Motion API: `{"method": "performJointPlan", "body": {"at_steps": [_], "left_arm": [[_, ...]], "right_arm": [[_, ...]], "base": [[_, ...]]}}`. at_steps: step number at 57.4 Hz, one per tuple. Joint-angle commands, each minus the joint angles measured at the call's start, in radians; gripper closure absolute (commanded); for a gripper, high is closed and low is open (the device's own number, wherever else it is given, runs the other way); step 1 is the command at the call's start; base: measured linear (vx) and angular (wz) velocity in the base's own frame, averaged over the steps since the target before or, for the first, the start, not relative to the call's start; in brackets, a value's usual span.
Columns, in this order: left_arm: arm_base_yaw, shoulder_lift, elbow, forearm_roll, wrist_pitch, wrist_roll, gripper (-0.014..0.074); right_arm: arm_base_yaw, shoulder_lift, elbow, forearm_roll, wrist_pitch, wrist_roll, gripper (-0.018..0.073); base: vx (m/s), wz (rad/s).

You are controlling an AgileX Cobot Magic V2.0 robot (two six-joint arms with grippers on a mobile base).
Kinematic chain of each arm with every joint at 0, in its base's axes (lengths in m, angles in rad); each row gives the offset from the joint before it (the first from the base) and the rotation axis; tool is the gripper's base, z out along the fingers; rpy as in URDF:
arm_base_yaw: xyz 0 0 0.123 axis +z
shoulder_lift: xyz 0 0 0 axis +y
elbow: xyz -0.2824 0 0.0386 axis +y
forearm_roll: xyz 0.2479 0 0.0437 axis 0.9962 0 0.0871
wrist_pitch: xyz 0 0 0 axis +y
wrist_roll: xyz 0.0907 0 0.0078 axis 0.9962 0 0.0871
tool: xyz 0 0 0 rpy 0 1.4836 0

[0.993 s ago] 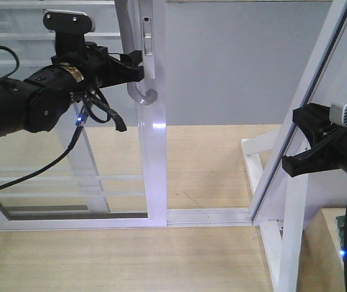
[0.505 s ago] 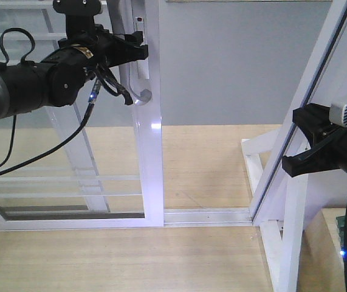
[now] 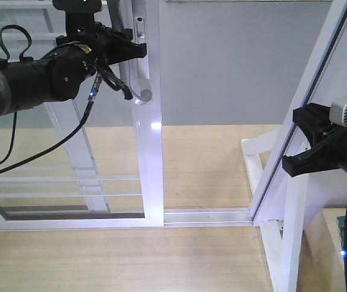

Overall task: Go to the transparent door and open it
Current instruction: 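Move the left gripper up to the silver handle, then close the left gripper on the handle and pull the door sideways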

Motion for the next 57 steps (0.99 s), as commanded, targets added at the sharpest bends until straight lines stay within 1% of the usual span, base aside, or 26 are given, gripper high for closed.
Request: {"method": "performJointPlan", "body": {"at_steps": [1,9,15,23,39,53,57], "left_arm": [[0.003,-0.051,-0.036,-0.007,-0.064,0.001,0.0605],[0.007,-0.055,-0.036,-0.007,-0.057,0.002,0.0603],[0.026,-0.067,-0.036,-0.007,-0.049,0.018,0.0599],[0.066,-0.088,-0.036,-0.007,-0.026,0.050,0.0598],[0.144,-0.124,-0.036,-0.007,0.040,0.050,0.0596],[0.192,-0.136,-0.036,-0.007,0.070,0.051,0.0594],[0.195,-0.137,-0.036,-0.007,0.077,0.051,0.0594]], "right_arm": [[-0.001,-0.015,-0.029,-0.001,-0.084,-0.011,0.0562],[-0.001,-0.015,-0.029,-0.001,-0.084,-0.011,0.0562],[-0.001,-0.015,-0.029,-0.001,-0.084,-0.011,0.0562],[-0.001,-0.015,-0.029,-0.001,-0.084,-0.010,0.0562],[-0.001,-0.015,-0.029,-0.001,-0.084,-0.008,0.0562],[-0.001,-0.015,-0.029,-0.001,-0.082,-0.008,0.0562],[-0.001,-0.015,-0.029,-0.001,-0.082,-0.008,0.0562]], "base": [[0.00,0.00],[0.00,0.00],[0.00,0.00],[0.00,0.00],[0.00,0.00],[0.00,0.00],[0.00,0.00]]}}
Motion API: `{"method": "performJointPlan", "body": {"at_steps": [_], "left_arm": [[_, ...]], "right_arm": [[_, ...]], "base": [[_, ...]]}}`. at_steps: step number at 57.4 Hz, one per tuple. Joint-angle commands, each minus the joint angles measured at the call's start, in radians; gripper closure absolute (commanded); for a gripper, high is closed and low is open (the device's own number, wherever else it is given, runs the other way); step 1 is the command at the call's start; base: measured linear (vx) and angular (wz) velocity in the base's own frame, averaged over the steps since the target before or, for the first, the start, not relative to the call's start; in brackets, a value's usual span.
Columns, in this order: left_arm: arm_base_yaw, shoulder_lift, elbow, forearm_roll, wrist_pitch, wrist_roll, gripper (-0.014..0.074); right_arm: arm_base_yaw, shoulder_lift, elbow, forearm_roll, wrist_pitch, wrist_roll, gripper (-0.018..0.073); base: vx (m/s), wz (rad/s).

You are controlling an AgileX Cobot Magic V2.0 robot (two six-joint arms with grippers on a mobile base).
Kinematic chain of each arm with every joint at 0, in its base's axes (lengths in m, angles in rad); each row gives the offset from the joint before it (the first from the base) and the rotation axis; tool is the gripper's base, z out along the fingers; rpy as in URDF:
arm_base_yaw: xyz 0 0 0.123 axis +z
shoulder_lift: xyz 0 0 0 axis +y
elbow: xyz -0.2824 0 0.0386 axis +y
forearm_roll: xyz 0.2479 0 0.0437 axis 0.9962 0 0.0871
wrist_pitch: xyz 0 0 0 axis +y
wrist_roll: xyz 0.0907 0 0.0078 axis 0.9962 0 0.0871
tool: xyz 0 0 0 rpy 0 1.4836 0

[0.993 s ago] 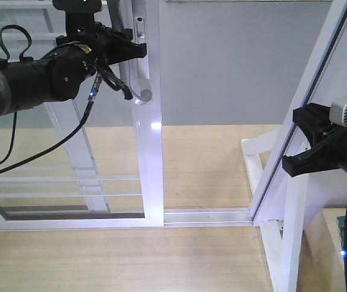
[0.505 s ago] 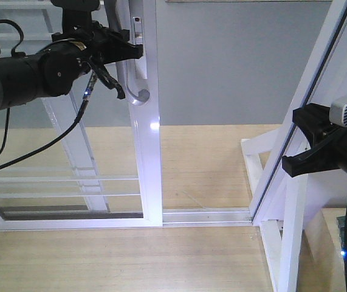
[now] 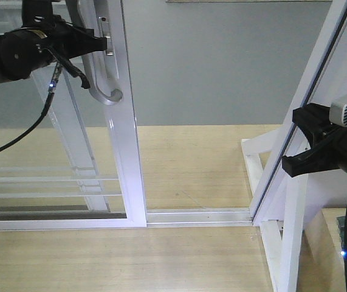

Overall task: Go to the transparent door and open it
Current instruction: 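Close the left gripper on the handle and pull the door sideways, then slide the door farther open with the left gripper and release the handle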

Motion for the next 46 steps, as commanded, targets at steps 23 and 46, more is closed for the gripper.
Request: {"method": "performJointPlan", "body": {"at_steps": [23,46], "left_arm": [[0.099,-0.050,-0.038,-0.014,-0.130,0.001,0.0592],[0.175,-0.050,-0.038,-0.008,-0.056,0.001,0.0592]], "right_arm": [[-0.001,-0.015,-0.029,-0.001,-0.078,-0.008,0.0562],[-0.001,-0.015,-0.029,-0.001,-0.055,-0.007,0.0562]], "base": [[0.00,0.01],[0.00,0.00]]}}
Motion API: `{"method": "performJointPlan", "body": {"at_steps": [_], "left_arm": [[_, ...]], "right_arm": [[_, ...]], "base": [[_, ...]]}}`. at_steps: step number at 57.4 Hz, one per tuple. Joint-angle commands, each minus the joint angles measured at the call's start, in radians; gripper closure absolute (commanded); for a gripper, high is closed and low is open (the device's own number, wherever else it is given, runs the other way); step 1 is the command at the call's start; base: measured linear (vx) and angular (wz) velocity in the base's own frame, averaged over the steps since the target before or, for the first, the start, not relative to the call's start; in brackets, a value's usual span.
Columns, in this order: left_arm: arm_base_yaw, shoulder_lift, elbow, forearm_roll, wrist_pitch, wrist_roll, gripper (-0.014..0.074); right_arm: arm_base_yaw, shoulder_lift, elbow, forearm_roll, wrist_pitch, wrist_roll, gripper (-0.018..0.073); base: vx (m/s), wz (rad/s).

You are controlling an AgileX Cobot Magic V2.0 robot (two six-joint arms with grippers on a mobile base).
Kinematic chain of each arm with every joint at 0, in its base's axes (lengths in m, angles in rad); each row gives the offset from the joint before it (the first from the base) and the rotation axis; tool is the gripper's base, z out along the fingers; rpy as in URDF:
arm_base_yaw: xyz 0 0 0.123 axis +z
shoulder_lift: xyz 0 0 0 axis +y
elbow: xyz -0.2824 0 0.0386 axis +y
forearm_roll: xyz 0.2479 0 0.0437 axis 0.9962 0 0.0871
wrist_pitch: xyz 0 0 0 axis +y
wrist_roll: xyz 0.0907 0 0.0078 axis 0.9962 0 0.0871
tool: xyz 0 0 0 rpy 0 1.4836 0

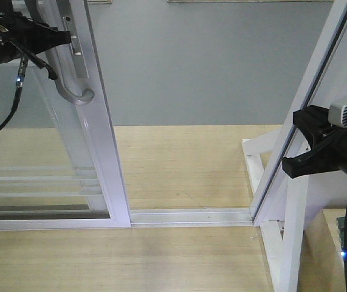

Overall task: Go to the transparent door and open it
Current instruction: 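Slide the door farther open with the left gripper and release the handle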

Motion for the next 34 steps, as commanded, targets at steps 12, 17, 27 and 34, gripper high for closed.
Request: {"method": "performJointPlan", "body": {"at_steps": [12,17,27,34], "left_arm": [[0.035,-0.079,-0.019,0.000,-0.025,0.043,0.0592],[0.035,-0.133,0.047,0.000,-0.038,0.049,0.0592],[0.034,-0.277,0.240,-0.001,-0.064,0.049,0.0592],[0.019,-0.397,0.385,0.000,-0.061,0.050,0.0592]], "right_arm": [[-0.001,-0.015,-0.029,-0.001,-0.073,-0.007,0.0562],[-0.001,-0.015,-0.029,-0.001,-0.072,-0.007,0.0562],[-0.001,-0.015,-0.029,-0.001,-0.072,-0.005,0.0562],[0.000,-0.019,-0.029,-0.001,-0.058,0.014,0.0562]], "base": [[0.00,0.00],[0.00,0.00],[0.00,-0.01],[0.00,0.00]]}}
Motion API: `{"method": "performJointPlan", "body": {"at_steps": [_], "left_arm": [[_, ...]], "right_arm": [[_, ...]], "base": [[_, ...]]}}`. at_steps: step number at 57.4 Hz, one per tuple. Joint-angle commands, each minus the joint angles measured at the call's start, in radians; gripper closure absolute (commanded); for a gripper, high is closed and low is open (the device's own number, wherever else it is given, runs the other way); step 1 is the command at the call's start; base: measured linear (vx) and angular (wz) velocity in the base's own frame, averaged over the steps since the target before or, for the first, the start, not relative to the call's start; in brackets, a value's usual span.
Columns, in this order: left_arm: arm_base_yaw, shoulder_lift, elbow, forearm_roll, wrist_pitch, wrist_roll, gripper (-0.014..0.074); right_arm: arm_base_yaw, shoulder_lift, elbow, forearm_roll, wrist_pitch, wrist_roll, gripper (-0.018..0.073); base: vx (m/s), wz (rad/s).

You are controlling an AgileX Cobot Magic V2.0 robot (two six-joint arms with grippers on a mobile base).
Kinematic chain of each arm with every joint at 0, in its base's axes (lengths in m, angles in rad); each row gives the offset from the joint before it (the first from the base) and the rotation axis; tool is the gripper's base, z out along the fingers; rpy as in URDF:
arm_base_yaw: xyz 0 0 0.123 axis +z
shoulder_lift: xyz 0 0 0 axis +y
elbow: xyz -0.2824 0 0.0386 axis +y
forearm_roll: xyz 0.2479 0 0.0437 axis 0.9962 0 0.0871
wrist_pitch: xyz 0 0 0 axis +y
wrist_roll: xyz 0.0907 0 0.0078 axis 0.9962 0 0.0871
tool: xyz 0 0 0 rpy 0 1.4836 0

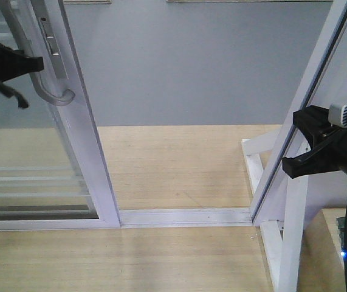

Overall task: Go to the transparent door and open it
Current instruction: 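Slide the door farther open with the left gripper and release the handle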

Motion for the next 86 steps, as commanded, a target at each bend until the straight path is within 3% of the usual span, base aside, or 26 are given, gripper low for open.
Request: {"method": "performJointPlan", "body": {"at_steps": [1,13,25,36,47,59,86], "left_arm": [[-0.015,-0.131,0.075,-0.002,-0.063,0.000,0.0592],[-0.052,-0.387,0.310,-0.001,-0.055,0.020,0.0592],[-0.083,-0.672,0.484,-0.016,0.066,0.048,0.0592],[-0.082,-0.930,0.596,-0.117,0.168,0.045,0.0592],[-0.082,-1.134,0.687,-0.167,0.194,0.043,0.0592],[-0.082,-1.214,0.708,-0.250,0.199,0.043,0.0592],[-0.082,-1.213,0.708,-0.246,0.201,0.044,0.0592]], "right_arm": [[0.000,-0.023,-0.029,-0.001,-0.055,0.014,0.0562],[0.000,-0.127,-0.029,-0.001,0.085,0.059,0.0562],[0.000,-0.343,-0.029,-0.005,0.260,0.059,0.0562],[0.000,-0.559,-0.029,-0.005,0.397,0.059,0.0562],[0.000,-0.707,-0.028,-0.002,0.538,0.047,0.0561],[0.000,-0.729,-0.028,0.001,0.601,0.061,0.0559],[0.000,-0.729,-0.028,0.018,0.633,0.066,0.0559]], "base": [[0.00,0.00],[0.00,0.00],[0.00,0.00],[0.00,0.00],[0.00,0.00],[0.00,0.00],[0.00,0.00]]}}
